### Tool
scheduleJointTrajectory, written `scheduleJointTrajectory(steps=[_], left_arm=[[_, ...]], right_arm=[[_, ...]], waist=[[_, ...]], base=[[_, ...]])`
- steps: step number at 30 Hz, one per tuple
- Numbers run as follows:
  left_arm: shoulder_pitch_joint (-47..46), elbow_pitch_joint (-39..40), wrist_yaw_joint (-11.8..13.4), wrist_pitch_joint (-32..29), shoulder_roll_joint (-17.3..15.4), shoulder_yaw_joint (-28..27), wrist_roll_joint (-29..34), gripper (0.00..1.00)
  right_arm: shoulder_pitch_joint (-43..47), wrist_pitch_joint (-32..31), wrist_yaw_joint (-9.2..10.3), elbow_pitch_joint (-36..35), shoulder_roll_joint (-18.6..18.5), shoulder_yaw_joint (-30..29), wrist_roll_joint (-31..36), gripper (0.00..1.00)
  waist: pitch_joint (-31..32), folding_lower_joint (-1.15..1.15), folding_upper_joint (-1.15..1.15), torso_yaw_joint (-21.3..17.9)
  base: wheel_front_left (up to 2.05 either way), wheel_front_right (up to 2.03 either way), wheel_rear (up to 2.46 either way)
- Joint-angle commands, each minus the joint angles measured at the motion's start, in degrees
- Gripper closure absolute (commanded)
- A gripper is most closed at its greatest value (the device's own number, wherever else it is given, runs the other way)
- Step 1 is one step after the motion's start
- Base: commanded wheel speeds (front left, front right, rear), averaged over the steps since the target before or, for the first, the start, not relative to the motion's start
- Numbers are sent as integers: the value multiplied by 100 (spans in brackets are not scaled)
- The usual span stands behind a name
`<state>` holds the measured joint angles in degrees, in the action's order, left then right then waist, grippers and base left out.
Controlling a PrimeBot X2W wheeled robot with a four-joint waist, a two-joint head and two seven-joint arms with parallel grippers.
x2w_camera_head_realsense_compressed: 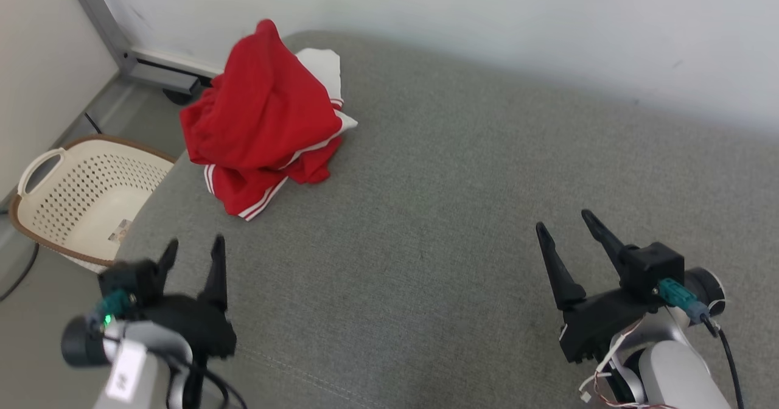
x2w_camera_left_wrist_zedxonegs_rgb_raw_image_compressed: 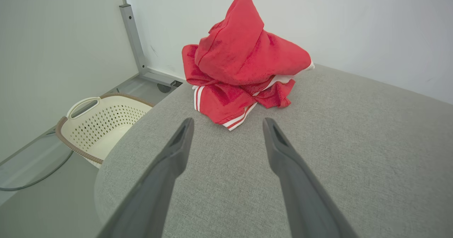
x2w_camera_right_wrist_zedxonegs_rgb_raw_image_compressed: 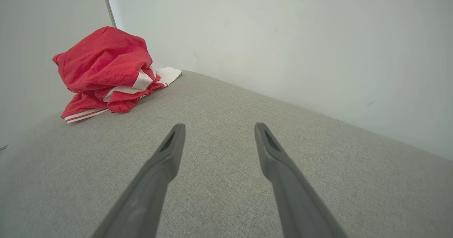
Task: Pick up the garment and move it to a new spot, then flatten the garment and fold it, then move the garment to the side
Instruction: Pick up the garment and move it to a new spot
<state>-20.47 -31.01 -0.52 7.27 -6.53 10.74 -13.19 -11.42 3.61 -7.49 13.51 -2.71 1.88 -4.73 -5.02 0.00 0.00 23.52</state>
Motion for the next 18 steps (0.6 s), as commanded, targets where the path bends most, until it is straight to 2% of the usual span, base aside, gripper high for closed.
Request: scheduleJointTrajectory(steps=[1, 5, 12, 18], left_arm=[[-451, -130, -69, -154, -23, -98, -180, 0], [-998, -356, -133, -472, 1, -187, -360, 0], [-2427, -892, -348, -1521, -14, -119, -593, 0], [-3229, -1209, -400, -2127, -22, 1, -610, 0]], right_arm=[[-119, -156, 0, -294, -33, 19, 161, 0], [-119, -402, 0, -733, -32, 17, 293, 0], [-132, -1133, 0, -2028, -33, 206, 576, 0], [-58, -1540, 0, -2652, -33, 389, 766, 0]], waist=[[-449, 0, 0, -155], [-753, 0, 0, -184], [-1538, 0, 0, -85], [-1997, 0, 0, 11]], base=[[0, 0, 0], [0, 0, 0], [0, 0, 0], [0, 0, 0]])
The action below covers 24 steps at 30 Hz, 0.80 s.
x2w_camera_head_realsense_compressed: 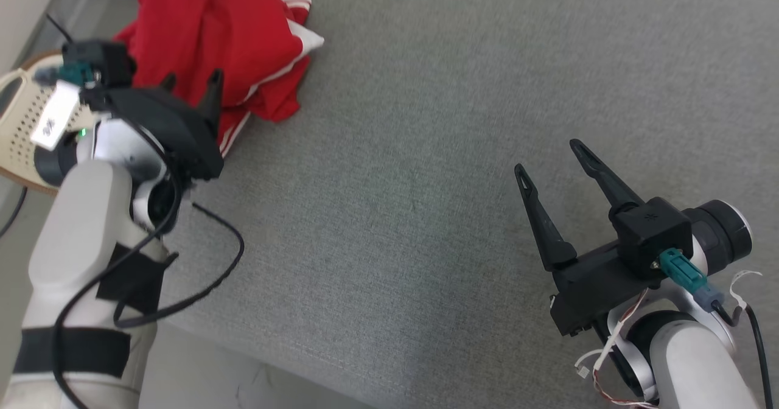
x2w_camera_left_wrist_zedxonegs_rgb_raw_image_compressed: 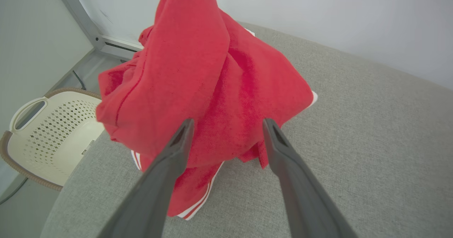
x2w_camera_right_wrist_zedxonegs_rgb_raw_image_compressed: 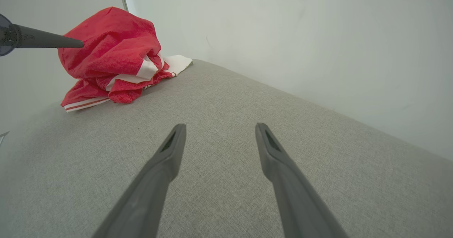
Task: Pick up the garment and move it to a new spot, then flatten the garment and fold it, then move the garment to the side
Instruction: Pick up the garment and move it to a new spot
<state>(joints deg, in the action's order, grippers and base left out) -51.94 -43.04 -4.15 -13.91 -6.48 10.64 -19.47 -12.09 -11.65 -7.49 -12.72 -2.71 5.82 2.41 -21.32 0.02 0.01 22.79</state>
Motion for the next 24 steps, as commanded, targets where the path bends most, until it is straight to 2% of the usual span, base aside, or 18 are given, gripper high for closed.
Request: scheduleJointTrajectory(steps=[1, 9, 17, 18, 19, 20, 24], left_arm=[[-177, -37, -45, -76, -28, 46, 26, 0], [-647, -309, -139, -450, -66, 420, 225, 0], [-804, -649, 31, -390, -237, 522, 354, 0], [-812, -695, 57, -364, -235, 517, 344, 20], [-824, -731, 65, -336, -237, 515, 341, 62], [-830, -771, 89, -299, -247, 515, 338, 100], [-852, -863, 184, -45, -228, 471, 294, 100]], right_arm=[[27, -62, 0, -87, -32, 14, 88, 0], [169, -221, 0, -306, -31, 84, 157, 0], [223, -199, 0, -307, -29, 133, 31, 0], [230, -196, 0, -306, -29, 120, 26, 0], [238, -193, 0, -306, -29, 119, 22, 0], [245, -193, 0, -310, -28, 115, 8, 0], [247, -185, 0, -299, -29, 96, 3, 0]], waist=[[-434, -2, -1, 90], [-699, -2, -1, 9], [-740, -2, -1, -244], [-745, -2, -1, -267], [-747, -2, -1, -287], [-747, -2, -1, -304], [-717, -2, -1, -319]], base=[[0, 0, 0], [0, 0, 0], [0, 0, 0], [0, 0, 0], [0, 0, 0], [0, 0, 0], [0, 0, 0]])
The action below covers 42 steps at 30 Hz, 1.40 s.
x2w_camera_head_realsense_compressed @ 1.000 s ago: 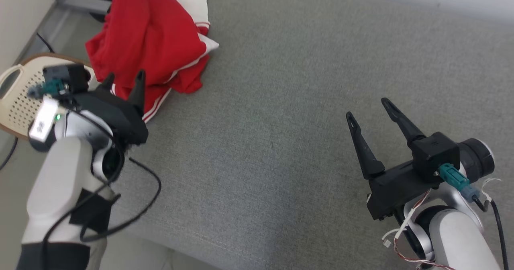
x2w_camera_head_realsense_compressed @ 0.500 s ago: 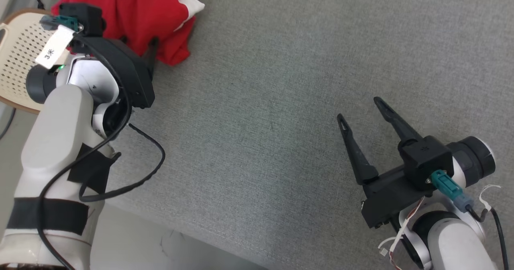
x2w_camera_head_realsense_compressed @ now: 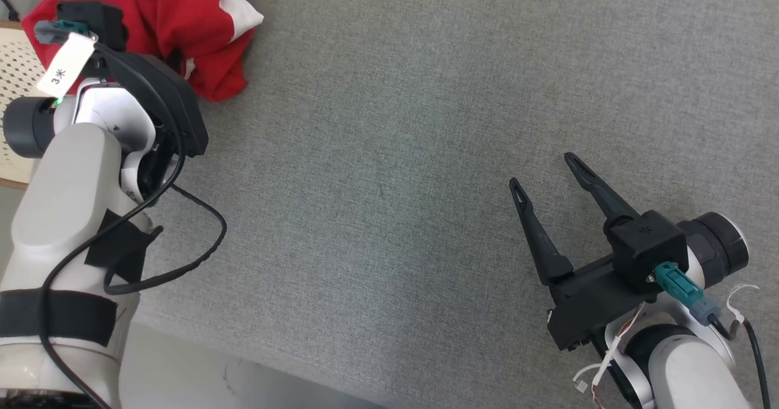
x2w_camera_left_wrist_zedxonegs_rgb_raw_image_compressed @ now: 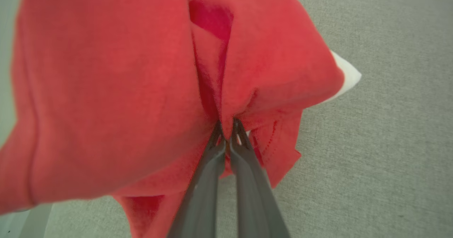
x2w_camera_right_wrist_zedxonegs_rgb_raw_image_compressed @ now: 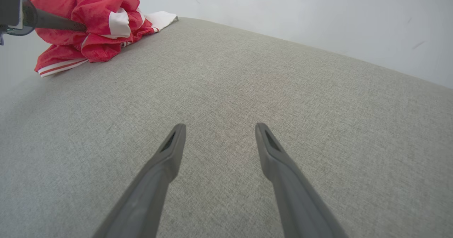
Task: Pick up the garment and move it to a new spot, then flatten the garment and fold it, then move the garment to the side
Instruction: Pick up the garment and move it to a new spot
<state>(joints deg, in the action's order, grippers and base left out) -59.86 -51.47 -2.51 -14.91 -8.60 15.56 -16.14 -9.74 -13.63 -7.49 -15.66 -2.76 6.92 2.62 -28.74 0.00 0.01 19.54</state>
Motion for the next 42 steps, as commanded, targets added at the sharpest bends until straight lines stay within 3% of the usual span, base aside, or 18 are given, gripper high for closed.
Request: scheduleJointTrajectory(steps=[1, 12, 21, 29, 42], left_arm=[[-60, -20, 21, 55, -16, -21, -38, 100], [-88, -12, -121, 551, 162, -79, -299, 100], [-155, 337, -307, 403, 159, 249, -222, 100], [-125, 1142, -449, 202, 487, 1032, -322, 100], [83, 2500, -494, -257, 561, 2174, -1286, 100]], right_arm=[[13, 13, 0, -4, -23, -14, -18, 0], [-4, 187, 0, 372, -22, 123, -375, 0], [71, 628, 0, 896, -23, 142, -919, 0], [28, 1079, 0, 1464, -23, 192, -1453, 0], [-137, 1212, 0, 1727, -22, 84, -1598, 0]], waist=[[24, 0, -1, 6], [638, 0, -1, 53], [1527, 0, -1, -299], [2223, 0, -1, -922], [2194, 0, -1, -2021]], base=[[0, 0, 0], [0, 0, 0], [0, 0, 0], [0, 0, 0], [0, 0, 0]])
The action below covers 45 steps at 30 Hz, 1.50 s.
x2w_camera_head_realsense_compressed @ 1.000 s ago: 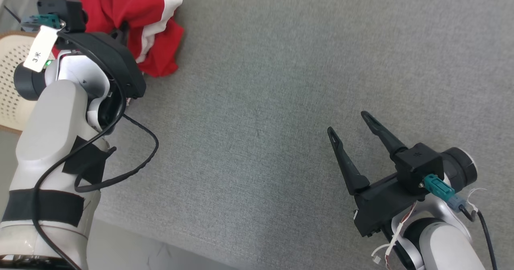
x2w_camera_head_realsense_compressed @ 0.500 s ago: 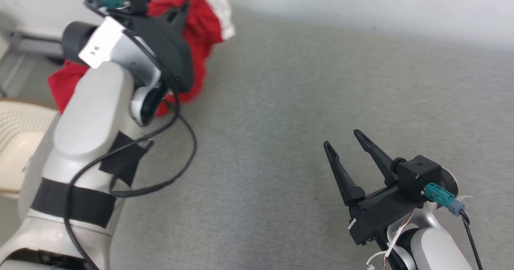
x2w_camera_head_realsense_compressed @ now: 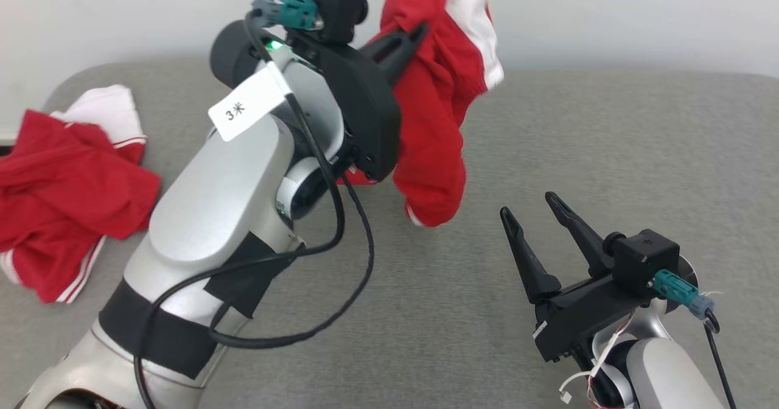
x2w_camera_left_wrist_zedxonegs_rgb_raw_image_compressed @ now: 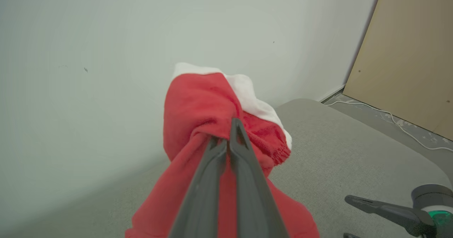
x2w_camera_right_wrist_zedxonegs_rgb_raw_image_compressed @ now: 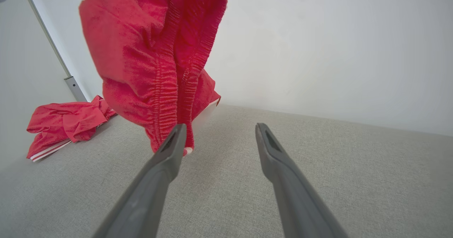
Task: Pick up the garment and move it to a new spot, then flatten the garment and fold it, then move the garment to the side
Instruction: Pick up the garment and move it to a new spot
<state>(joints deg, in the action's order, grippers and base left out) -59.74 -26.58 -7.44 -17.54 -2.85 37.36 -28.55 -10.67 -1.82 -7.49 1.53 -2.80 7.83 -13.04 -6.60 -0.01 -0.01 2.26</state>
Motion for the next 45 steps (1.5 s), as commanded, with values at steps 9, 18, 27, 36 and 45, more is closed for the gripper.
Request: scheduleJointTrajectory(steps=[9, 18, 27, 36, 45], left_arm=[[144, 191, 139, -1028, -36, 548, -129, 100], [466, 116, 205, -2040, -348, 905, -199, 100], [809, -548, 572, -1991, -847, 834, -48, 100], [952, -1082, 778, -1688, -1046, 778, 2, 0], [783, -1178, 1026, -1538, -1040, 724, 59, 0]], right_arm=[[-82, 98, 0, 45, -18, -111, -69, 0], [-79, 145, 0, 64, -18, -160, -43, 0], [-123, 96, 0, 132, -18, -63, -29, 0], [-21, 43, 0, 141, -18, -72, 14, 0], [49, -32, 0, 116, -18, -36, -1, 0]], waist=[[-242, 1, 1, -838], [-451, 1, 1, -1001], [-380, 1, 1, -983], [-237, 1, 1, -901], [-95, 1, 1, -792]], base=[[0, 0, 0], [0, 0, 0], [0, 0, 0], [0, 0, 0], [0, 0, 0]])
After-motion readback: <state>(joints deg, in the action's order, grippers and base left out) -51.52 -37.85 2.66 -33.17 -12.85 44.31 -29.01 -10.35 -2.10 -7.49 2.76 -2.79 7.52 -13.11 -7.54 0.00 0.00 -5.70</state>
